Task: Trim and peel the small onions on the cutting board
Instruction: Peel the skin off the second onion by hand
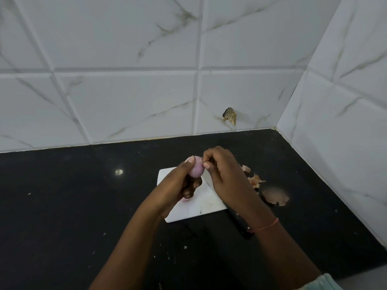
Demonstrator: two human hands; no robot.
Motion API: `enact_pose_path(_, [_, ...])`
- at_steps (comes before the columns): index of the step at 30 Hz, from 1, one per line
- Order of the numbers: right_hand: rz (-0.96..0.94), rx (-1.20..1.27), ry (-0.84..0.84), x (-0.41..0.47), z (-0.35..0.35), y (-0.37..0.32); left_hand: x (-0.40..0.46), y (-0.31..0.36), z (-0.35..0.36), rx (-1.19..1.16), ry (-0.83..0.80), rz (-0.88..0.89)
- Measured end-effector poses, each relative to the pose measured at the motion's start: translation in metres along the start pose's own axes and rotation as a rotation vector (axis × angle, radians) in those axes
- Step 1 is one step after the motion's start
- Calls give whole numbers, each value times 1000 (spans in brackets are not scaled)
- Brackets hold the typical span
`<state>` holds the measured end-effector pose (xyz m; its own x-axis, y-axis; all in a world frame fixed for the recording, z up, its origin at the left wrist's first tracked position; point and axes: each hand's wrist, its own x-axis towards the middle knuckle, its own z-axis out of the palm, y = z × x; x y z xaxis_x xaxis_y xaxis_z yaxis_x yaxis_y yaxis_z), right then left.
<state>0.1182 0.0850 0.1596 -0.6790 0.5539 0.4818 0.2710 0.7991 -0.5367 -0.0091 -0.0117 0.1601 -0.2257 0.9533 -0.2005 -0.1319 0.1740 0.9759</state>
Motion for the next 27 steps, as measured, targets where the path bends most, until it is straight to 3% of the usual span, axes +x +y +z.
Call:
enact_pose_path(4, [-16,14,48,-1,7,1,0,-3,4,2,-14,-18])
enact_pose_path(12, [70,236,197,-6,9,-2,5,-7,11,-342,-59,-31])
enact_pose_path(17, [310,548,309,-4,1,0,8,-9,8,-411,-91,-14])
enact_pose_path(23, [548,414,710,-6,-16,25,8,-11,4,-459,-97,-14])
enact_pose_path(27, [535,307,732,-9,-26,33,9,-10,6,-448,-78,-36])
